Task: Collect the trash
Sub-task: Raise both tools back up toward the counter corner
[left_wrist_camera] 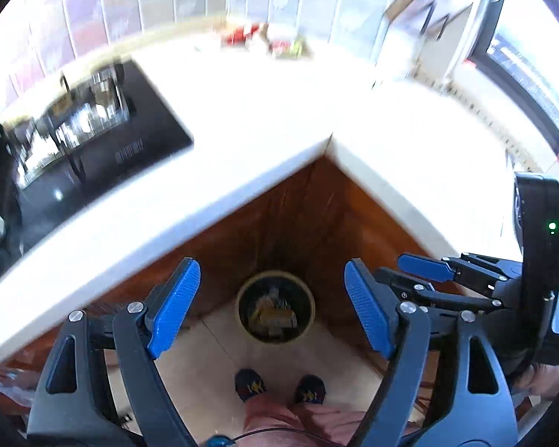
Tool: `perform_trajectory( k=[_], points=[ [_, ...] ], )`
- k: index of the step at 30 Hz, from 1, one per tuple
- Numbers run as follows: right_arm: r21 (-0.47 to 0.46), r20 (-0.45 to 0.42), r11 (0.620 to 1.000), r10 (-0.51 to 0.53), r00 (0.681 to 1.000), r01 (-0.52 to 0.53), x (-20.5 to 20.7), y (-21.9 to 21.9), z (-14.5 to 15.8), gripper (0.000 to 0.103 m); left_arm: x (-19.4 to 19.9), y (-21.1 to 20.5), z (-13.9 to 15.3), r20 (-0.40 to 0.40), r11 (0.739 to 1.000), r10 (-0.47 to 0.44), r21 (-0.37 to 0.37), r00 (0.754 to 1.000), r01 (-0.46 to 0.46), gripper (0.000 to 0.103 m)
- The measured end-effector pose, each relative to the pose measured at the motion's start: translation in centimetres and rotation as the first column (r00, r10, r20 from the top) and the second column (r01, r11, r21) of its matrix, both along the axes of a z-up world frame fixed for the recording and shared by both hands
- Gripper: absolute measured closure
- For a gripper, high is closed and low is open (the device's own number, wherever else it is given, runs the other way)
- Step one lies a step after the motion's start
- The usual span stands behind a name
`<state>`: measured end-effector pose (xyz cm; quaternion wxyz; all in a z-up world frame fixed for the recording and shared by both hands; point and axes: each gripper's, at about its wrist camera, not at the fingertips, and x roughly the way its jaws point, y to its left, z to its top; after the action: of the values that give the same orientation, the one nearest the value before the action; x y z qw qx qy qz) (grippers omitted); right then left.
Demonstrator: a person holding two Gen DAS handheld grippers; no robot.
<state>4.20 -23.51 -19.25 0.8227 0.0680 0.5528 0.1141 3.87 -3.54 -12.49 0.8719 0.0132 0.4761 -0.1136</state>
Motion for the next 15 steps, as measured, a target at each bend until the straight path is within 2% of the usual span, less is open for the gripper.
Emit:
perform_trajectory(
  k=[5,8,15],
  points=[
    [0.010,0.125,1.000,0.008,0.992,-0.009,0.0,-1.0,6.4,0.068,-1.0,-0.3,7.0,0.122,1.000,0.019,0.003,0.992,-0.019,0.024],
    [0.016,0.185,1.000,0.012,0.983,-0.015,0.8,-1.8,10.1,0.068,-1.1,-0.3,10.8,0.169,0.999,0.042,-0.008,0.985,-0.041,0.024],
    [0.004,0.346,0.998,0.053,0.937,-0.058,2.3,-2.5,17.6,0.067,0.0,-1.6,17.1,0.270,0.992,0.053,0.095,0.961,-0.082,0.023]
  ],
)
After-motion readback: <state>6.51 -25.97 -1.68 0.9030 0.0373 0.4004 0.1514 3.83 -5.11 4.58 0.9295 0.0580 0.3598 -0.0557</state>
